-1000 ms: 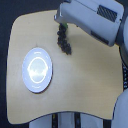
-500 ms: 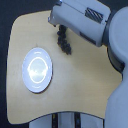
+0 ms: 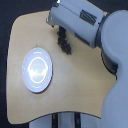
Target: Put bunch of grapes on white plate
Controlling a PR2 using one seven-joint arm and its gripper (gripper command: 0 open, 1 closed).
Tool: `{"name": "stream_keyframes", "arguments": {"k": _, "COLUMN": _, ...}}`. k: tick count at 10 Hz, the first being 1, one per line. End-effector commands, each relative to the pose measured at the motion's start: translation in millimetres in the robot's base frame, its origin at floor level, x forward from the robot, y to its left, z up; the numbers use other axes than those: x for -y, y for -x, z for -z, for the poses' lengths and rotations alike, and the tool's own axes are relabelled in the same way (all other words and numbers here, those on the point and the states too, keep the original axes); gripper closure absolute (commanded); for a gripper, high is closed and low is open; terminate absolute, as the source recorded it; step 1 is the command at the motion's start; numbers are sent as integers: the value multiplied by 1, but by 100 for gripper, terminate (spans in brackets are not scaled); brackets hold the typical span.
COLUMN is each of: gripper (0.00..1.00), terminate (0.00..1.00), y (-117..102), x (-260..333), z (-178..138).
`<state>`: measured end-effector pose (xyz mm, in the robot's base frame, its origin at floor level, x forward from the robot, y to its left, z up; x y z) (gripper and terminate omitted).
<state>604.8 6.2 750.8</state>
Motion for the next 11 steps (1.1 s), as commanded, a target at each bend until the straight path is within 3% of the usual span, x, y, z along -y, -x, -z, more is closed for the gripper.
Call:
{"name": "stream_keyframes", "arguments": {"k": 1, "gripper": 0, "terminate": 0, "y": 8, "x": 15, "z": 30}}
{"name": "stream_keyframes", "arguments": {"k": 4, "gripper": 0, "terminate": 0, "y": 16, "x": 16, "z": 44}}
{"name": "stream_keyframes", "arguments": {"k": 9, "gripper": 0, "terminate": 0, "y": 12, "x": 24, "z": 41}}
{"name": "stream_keyframes", "arguments": {"k": 10, "gripper": 100, "terminate": 0, "y": 12, "x": 27, "z": 39}}
{"name": "stream_keyframes", "arguments": {"k": 11, "gripper": 100, "terminate": 0, "y": 10, "x": 29, "z": 38}}
